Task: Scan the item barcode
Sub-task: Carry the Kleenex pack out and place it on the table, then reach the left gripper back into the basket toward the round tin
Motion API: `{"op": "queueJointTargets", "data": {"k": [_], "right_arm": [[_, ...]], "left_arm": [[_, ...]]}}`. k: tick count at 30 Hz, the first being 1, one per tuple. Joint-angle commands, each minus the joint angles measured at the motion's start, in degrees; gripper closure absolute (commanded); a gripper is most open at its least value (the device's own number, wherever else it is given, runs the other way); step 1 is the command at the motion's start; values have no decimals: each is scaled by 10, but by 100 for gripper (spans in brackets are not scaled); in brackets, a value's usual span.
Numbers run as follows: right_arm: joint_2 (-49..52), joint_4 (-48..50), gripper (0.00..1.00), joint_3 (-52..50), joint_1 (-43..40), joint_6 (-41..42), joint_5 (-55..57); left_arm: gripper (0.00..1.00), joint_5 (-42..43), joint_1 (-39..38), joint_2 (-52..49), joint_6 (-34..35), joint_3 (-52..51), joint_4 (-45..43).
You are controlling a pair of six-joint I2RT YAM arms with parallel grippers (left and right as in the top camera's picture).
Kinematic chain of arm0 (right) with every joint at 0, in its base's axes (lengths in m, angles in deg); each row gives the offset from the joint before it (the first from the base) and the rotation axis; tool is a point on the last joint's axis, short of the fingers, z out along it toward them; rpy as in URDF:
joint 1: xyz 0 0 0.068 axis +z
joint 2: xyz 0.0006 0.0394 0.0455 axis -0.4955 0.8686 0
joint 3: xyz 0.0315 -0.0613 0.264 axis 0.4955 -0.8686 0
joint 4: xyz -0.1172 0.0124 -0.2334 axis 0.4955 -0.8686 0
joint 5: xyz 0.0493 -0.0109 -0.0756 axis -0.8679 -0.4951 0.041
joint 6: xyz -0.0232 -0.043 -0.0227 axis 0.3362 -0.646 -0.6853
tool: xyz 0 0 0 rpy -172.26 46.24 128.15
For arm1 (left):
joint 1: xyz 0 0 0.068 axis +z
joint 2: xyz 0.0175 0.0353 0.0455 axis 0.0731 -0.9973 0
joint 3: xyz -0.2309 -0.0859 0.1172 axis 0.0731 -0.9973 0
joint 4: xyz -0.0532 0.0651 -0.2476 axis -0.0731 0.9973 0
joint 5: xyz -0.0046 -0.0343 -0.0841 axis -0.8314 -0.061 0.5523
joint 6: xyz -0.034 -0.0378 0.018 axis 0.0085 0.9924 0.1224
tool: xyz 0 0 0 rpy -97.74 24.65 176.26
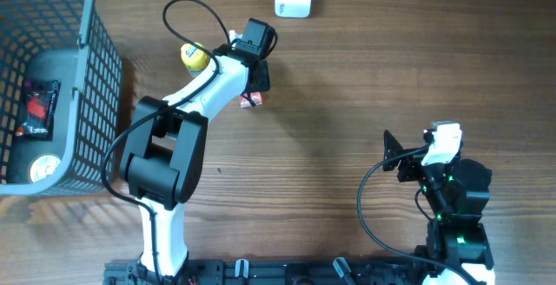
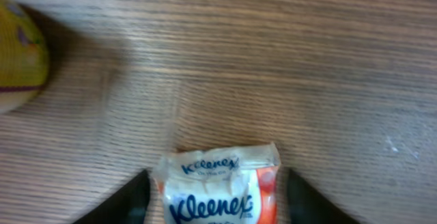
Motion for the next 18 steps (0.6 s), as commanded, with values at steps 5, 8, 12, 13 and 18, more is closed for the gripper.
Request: {"op": "queueJointTargets", "data": {"k": [5,8,12,13,18], "right_arm": [[1,4,1,12,-2,-3,6],[1,4,0,12,-2,-4,6],[1,4,0,12,-2,-3,6],[1,4,0,12,-2,-3,6],[1,5,0,12,-2,-3,5]], "left_arm": [[20,-35,3,49,-26,9,-19],[12,-28,-3,147,-37,22,-17],[8,16,-10,347,-84,51,-63],[7,-1,-6,372,-91,52,-77],[4,-152,119,537,-131,53,-138]]}}
